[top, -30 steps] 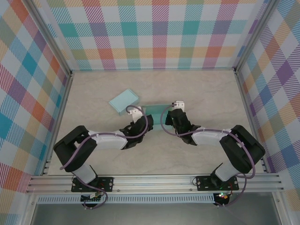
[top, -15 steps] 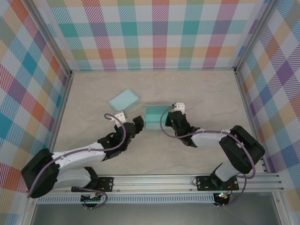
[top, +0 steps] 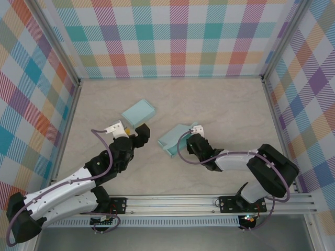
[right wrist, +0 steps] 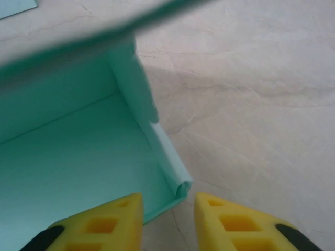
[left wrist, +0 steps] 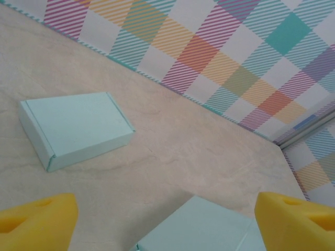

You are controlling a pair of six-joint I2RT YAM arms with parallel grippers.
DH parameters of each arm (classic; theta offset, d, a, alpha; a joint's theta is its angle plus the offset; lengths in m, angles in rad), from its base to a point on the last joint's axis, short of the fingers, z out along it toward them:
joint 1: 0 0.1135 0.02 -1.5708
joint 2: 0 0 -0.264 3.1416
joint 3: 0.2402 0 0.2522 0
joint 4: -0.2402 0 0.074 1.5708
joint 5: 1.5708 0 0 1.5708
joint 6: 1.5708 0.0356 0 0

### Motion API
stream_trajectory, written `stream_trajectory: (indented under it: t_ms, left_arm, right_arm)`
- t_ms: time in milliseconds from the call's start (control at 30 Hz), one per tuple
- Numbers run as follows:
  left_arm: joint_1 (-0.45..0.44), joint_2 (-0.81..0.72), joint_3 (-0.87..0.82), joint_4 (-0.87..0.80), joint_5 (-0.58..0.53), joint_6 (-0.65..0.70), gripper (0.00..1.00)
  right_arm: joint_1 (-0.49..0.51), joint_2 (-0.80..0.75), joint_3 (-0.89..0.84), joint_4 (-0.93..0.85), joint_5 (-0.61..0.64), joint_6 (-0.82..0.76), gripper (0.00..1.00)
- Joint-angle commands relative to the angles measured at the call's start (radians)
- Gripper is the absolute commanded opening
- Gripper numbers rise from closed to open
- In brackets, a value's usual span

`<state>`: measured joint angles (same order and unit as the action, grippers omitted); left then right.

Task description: Fold the paper box

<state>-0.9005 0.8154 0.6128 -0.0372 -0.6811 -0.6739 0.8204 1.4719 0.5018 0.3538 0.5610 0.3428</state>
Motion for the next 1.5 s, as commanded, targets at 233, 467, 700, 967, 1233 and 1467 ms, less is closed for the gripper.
stream_trajectory:
  t_ms: [233,467,700,967,1233,1467]
  left_arm:
    - [-0.004,0.228,0.256,-0.231,0.04,0.053,0.9]
    - [0.001,0.378,0.341,-0.347,0.027,0.011,1.0]
    - [0.014,0.511,0.393,-0.363,0.053,0.017,1.0]
    - [0.042,0.623,0.401,-0.327,0.133,0.007,1.0]
    - [0.051,0.661,0.34,-0.305,0.186,-0.036,1.0]
    - [0.051,0.688,0.291,-0.294,0.214,-0.062,1.0]
  right_arm:
    - [0.033,-0.301,-0.014,-0.286,-0.001,0.023,0.67]
    - [0.033,-0.643,0.038,-0.629,-0.023,0.067,0.95]
    - [0.012,-0.572,0.307,-0.81,-0.057,0.016,1.0]
    - [-0.13,-0.177,0.638,-0.946,-0.198,-0.017,1.0]
    - [-0.227,0.036,0.702,-0.962,-0.411,-0.011,0.96]
    - [-0.263,0.077,0.593,-0.908,-0.474,0.026,0.9]
